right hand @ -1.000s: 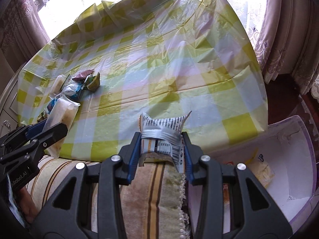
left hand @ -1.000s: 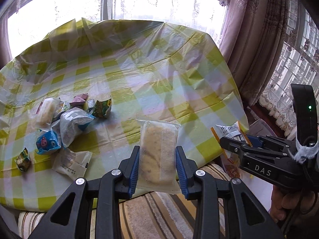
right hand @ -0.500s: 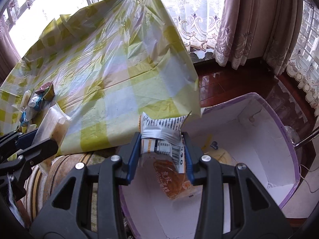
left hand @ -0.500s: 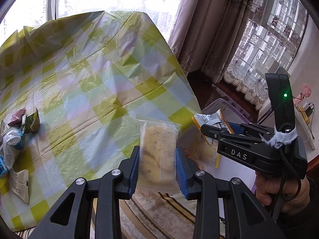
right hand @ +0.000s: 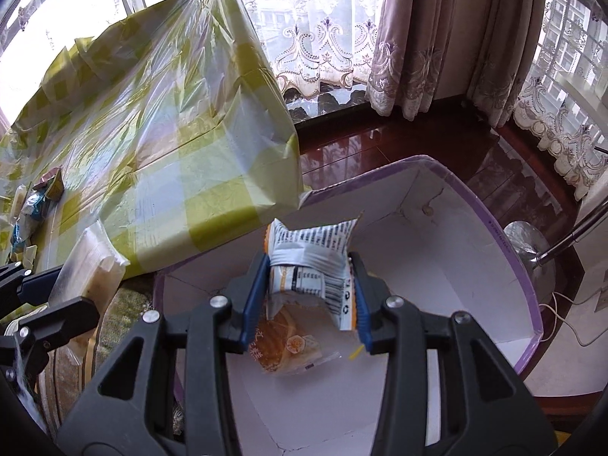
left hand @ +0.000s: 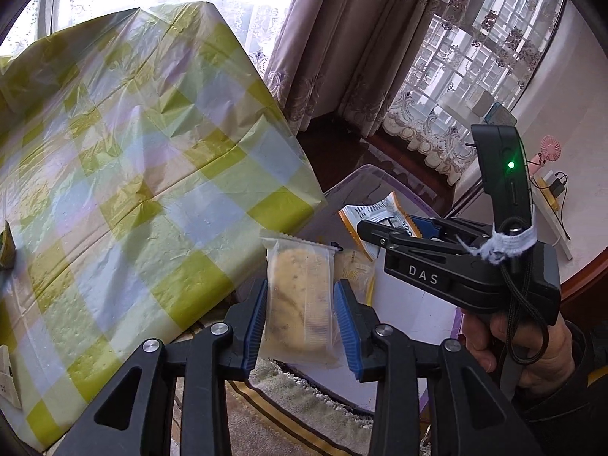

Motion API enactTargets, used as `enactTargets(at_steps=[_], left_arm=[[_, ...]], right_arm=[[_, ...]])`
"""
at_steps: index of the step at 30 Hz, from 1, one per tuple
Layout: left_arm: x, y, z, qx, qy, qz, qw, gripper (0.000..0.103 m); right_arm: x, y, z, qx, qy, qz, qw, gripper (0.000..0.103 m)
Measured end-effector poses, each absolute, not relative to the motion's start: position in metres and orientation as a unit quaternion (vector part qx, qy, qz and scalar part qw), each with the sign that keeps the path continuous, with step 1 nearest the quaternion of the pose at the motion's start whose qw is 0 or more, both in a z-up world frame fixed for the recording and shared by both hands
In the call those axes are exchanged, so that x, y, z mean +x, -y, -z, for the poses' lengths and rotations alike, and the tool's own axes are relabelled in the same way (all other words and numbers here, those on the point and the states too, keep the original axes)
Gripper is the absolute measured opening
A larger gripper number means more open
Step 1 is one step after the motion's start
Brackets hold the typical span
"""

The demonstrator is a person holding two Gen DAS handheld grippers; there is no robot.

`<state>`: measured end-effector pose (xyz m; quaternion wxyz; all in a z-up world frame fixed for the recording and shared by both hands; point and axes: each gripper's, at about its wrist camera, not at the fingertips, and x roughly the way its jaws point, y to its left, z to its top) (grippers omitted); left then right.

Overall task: Organize snacks
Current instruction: 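Carry the silver-white packet into the white box and open the right gripper, then grasp the green garlic-flavour packet with the right gripper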

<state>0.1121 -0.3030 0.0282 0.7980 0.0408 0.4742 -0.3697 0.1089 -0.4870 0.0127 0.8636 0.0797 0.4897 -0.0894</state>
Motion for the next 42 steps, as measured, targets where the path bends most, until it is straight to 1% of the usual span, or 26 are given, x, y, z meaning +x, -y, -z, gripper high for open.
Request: enactTargets(at_steps=[2, 3, 4, 7, 10, 18, 23, 31, 38, 42], left_arm=[[0.112, 0.303, -0.028, 0.039, -0.474, 0.372, 0.797, 0.049], [0.112, 0.302, -0.029, 0.036, -0.473, 0.372, 0.798, 0.058], [0.112, 0.3, -0.03, 0.031, -0.47, 0.373, 0.799, 0.062], [0.114, 0.293, -0.033, 0.019, -0.465, 0.368, 0.805, 0.063], [0.12, 0.281, -0.034, 0.008, -0.461, 0.35, 0.815, 0.064], [0.134, 0.233, -0.045, -0.01, -0.427, 0.283, 0.859, 0.064], [0.143, 0.189, -0.049, -0.031, -0.406, 0.232, 0.883, 0.064], [0.153, 0.109, -0.05, -0.079, -0.374, 0.135, 0.914, 0.064], [0.151, 0.025, -0.049, -0.128, -0.342, 0.027, 0.93, 0.064], [0.15, -0.021, -0.044, -0.139, -0.34, -0.021, 0.93, 0.064]], right_arm=[[0.108, 0.487, -0.012, 0.076, -0.492, 0.095, 0.862, 0.046], [0.109, 0.487, -0.012, 0.075, -0.494, 0.098, 0.861, 0.048], [0.11, 0.487, -0.011, 0.074, -0.495, 0.101, 0.86, 0.055], [0.112, 0.484, -0.011, 0.083, -0.492, 0.098, 0.861, 0.066], [0.115, 0.478, -0.013, 0.09, -0.492, 0.092, 0.861, 0.073], [0.126, 0.446, -0.026, 0.087, -0.48, 0.076, 0.869, 0.076], [0.138, 0.41, -0.035, 0.083, -0.471, 0.05, 0.877, 0.077], [0.156, 0.36, -0.044, 0.101, -0.45, 0.027, 0.887, 0.077], [0.173, 0.316, -0.049, 0.097, -0.437, 0.012, 0.894, 0.078], [0.182, 0.293, -0.049, 0.096, -0.431, 0.001, 0.897, 0.08]])
